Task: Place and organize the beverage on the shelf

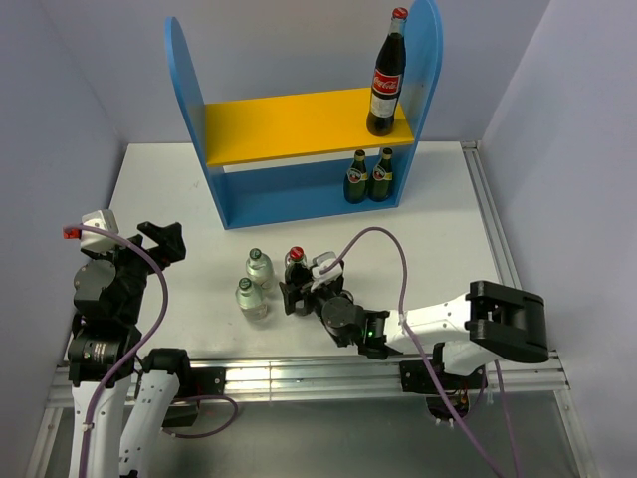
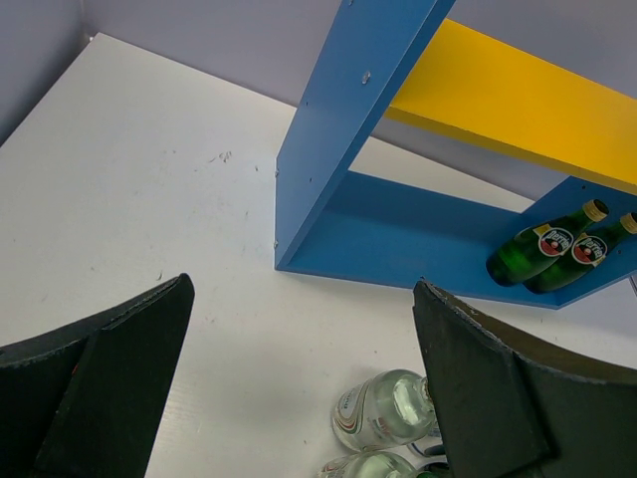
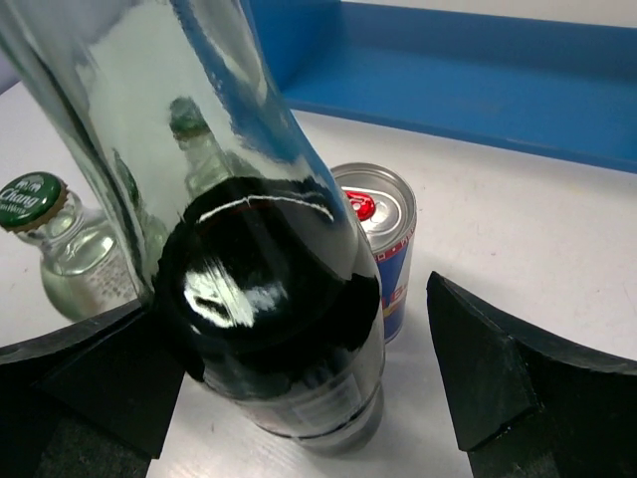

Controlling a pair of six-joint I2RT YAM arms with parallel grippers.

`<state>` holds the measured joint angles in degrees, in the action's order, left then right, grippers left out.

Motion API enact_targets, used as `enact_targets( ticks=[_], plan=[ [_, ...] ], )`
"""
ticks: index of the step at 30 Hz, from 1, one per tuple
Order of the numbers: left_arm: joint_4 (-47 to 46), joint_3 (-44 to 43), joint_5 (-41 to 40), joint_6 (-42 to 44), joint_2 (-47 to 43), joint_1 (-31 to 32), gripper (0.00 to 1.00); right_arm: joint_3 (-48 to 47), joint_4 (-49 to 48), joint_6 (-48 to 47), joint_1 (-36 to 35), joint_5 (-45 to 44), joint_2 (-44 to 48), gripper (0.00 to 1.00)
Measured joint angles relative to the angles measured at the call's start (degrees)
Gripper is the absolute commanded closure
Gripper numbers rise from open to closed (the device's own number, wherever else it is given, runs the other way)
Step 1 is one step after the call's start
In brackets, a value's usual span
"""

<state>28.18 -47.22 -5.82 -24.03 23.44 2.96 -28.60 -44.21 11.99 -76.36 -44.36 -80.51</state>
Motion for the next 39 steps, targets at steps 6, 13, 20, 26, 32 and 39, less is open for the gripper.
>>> enact_targets(
  ticks=[6, 13, 20, 26, 32, 39],
  plan=[
    [0.0, 0.0, 0.02, 0.0, 0.0, 0.0, 0.01, -0.83, -4.94, -2.12, 0.0, -2.56, -3.5, 0.02],
    [-0.02, 0.0, 0.04, 0.0, -0.02, 0.0, 0.01, -2.29, -9.18, -4.13, -0.15, -5.07, -7.21, 1.0],
    [-0.04, 0.0, 0.04, 0.0, -0.02, 0.0, 0.01, -3.04, -8.0, -3.52, -0.44, -6.45, -7.48, 1.0],
    [-0.04, 0.0, 0.04, 0.0, -0.07, -0.02, 0.01, -4.22, 1.25, -2.89, -2.38, -9.31, -4.26, 1.0],
    [-0.04, 0.0, 0.04, 0.0, -0.09, -0.15, 0.01, -6.05, 15.87, -2.91, -4.66, -10.82, 1.68, 1.0],
    [-0.02, 0.0, 0.02, 0.0, -0.09, -0.15, 0.01, -14.4, 26.12, -9.11, -4.87, -12.79, 8.72, 1.0]
  ],
)
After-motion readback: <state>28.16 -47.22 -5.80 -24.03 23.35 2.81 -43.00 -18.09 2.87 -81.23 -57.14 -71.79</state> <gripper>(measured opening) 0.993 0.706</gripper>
